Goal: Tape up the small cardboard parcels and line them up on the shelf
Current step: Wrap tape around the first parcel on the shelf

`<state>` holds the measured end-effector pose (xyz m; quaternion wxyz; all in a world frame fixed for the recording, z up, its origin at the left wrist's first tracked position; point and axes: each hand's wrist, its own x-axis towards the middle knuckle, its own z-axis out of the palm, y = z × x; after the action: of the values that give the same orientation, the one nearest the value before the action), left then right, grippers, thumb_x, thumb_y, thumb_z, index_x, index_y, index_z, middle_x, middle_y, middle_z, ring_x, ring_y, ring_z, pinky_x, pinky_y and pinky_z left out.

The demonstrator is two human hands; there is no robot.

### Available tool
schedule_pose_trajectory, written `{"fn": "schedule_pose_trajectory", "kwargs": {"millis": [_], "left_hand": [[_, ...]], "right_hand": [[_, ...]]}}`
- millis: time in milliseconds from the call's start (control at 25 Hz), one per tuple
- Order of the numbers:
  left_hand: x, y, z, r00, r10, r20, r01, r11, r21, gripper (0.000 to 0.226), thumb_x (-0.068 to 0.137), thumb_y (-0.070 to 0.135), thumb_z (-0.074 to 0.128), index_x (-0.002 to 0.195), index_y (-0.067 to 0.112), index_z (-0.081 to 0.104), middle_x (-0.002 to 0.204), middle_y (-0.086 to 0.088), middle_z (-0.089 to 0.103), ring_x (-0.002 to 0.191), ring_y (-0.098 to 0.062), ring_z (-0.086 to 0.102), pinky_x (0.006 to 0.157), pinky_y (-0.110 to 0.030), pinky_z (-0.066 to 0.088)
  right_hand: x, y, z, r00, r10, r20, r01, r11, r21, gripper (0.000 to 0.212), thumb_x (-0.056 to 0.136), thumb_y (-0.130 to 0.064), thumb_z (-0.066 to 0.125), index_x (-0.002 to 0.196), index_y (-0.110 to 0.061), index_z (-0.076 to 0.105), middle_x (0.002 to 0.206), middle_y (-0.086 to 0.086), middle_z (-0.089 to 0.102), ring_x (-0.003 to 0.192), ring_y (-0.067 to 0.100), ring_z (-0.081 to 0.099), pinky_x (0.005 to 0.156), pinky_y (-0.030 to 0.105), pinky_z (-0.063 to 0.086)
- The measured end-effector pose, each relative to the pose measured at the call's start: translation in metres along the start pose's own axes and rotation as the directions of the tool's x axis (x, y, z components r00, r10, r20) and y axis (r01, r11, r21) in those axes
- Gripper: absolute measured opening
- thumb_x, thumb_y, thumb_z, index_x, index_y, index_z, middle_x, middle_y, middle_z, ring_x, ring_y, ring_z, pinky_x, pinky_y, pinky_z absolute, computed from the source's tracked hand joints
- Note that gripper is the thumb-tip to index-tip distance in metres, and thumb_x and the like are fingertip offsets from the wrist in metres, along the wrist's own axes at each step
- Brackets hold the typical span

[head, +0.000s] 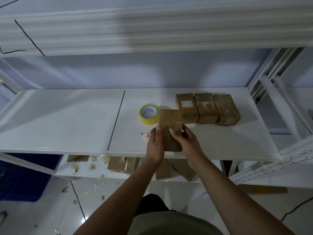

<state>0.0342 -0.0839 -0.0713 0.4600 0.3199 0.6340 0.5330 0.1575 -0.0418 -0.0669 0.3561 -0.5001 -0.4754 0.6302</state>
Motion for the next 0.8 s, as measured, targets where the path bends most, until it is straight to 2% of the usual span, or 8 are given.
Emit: {"fn": "schedule_pose_trajectory", "kwargs": {"millis": [80,200,280,360,480,560,680,800], "left_hand": [[0.018,0.001,-0.01,0.995,0.08,-0.067,-0.062,0.968,0.244,0.05,0.111,0.053,0.037,0.131,0.017,0.066,0.122,-0.005,0.068,0.118,-0.023,0.063,0.102,-0.04,0.051],[0.048,0.0,-0.042,0.929,0.252,-0.272,-0.088,0.862,0.499,0.023,0.103,0.026,0.062,0.123,0.017,0.069,0.113,-0.004,0.064,0.095,-0.021,0.066,0.087,-0.039,0.054],[0.073,0.002,-0.066,0.928,0.231,-0.293,-0.02,0.813,0.581,0.035,0.094,0.015,0.07,0.129,0.02,0.066,0.121,-0.007,0.061,0.099,-0.024,0.067,0.089,-0.04,0.055],[0.098,0.008,-0.083,0.962,0.169,-0.215,0.02,0.742,0.67,0.058,0.088,0.017,0.076,0.142,0.026,0.059,0.134,-0.013,0.054,0.121,-0.032,0.061,0.101,-0.041,0.052],[0.127,0.017,-0.09,0.997,0.072,-0.032,-0.016,0.586,0.81,0.091,0.079,0.036,0.087,0.157,0.041,0.042,0.152,-0.017,0.038,0.141,-0.039,0.043,0.115,-0.048,0.042],[0.142,0.017,-0.09,0.999,0.007,0.035,-0.033,0.555,0.831,0.099,0.076,0.044,0.09,0.159,0.046,0.036,0.16,-0.016,0.029,0.146,-0.042,0.037,0.118,-0.053,0.037],[0.159,0.011,-0.095,0.996,-0.008,0.094,-0.076,0.52,0.851,0.087,0.072,0.046,0.092,0.149,0.047,0.051,0.166,-0.012,0.022,0.148,-0.041,0.035,0.12,-0.052,0.035],[0.165,0.005,-0.096,0.994,0.021,0.108,-0.102,0.537,0.837,0.05,0.077,0.043,0.091,0.124,0.041,0.075,0.162,-0.007,0.035,0.142,-0.038,0.044,0.117,-0.051,0.039]], "right_hand": [[0.008,0.008,-0.001,0.998,0.015,-0.059,-0.017,0.999,-0.042,0.044,0.092,-0.042,0.078,0.135,-0.035,0.067,0.114,-0.01,0.078,0.106,0.01,0.074,0.09,0.029,0.059],[0.02,0.017,-0.002,0.994,0.031,-0.108,-0.05,0.982,-0.182,0.049,0.092,-0.049,0.076,0.137,-0.035,0.064,0.121,-0.009,0.075,0.112,0.01,0.07,0.101,0.039,0.055],[0.028,0.021,0.001,0.993,0.046,-0.111,-0.074,0.96,-0.269,0.047,0.091,-0.055,0.074,0.133,-0.036,0.065,0.121,-0.013,0.073,0.115,0.01,0.067,0.102,0.038,0.054],[0.036,0.023,0.005,0.99,0.043,-0.136,-0.087,0.938,-0.335,0.036,0.09,-0.061,0.071,0.119,-0.04,0.065,0.109,-0.024,0.07,0.112,0.008,0.066,0.096,0.033,0.051],[0.042,0.026,0.011,0.984,-0.003,-0.18,-0.075,0.902,-0.425,0.029,0.09,-0.067,0.066,0.107,-0.044,0.064,0.093,-0.028,0.065,0.098,0.006,0.062,0.081,0.021,0.048],[0.045,0.029,0.013,0.98,-0.036,-0.196,-0.064,0.875,-0.48,0.039,0.092,-0.066,0.065,0.117,-0.036,0.068,0.106,-0.016,0.07,0.107,0.015,0.065,0.092,0.031,0.054],[0.042,0.028,0.011,0.974,-0.017,-0.227,-0.107,0.845,-0.524,0.068,0.092,-0.063,0.067,0.144,-0.02,0.059,0.134,0.007,0.062,0.127,0.026,0.057,0.11,0.047,0.048],[0.034,0.021,0.008,0.964,-0.111,-0.242,-0.038,0.842,-0.538,0.061,0.092,-0.054,0.071,0.143,-0.022,0.058,0.134,0.005,0.06,0.128,0.025,0.055,0.108,0.046,0.048]]}}
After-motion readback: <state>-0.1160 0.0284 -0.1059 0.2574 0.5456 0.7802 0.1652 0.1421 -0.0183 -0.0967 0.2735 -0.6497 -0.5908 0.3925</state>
